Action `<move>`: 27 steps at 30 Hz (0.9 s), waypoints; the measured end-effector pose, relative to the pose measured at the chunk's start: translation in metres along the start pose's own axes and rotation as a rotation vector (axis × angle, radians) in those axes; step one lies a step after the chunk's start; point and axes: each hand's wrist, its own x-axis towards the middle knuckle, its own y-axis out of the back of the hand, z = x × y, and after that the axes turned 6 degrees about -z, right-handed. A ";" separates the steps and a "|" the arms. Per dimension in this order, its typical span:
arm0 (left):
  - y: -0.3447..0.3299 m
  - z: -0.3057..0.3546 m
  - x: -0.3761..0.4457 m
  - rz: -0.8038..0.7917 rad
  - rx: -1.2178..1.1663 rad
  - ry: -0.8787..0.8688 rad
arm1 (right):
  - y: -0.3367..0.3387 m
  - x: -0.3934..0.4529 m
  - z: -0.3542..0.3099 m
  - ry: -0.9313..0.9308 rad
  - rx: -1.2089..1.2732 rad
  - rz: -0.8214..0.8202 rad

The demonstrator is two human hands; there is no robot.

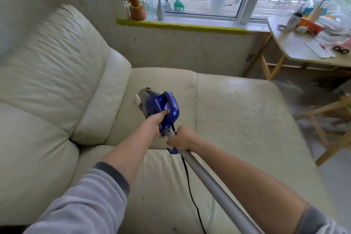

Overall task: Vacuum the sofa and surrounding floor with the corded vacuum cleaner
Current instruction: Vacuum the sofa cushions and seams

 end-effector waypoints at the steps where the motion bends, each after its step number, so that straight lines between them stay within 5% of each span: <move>1: -0.004 0.001 0.000 0.002 0.000 -0.001 | 0.002 0.000 0.002 -0.001 0.009 0.005; 27: -0.147 -0.037 -0.022 -0.121 0.166 0.003 | 0.048 -0.058 0.116 -0.128 0.165 0.114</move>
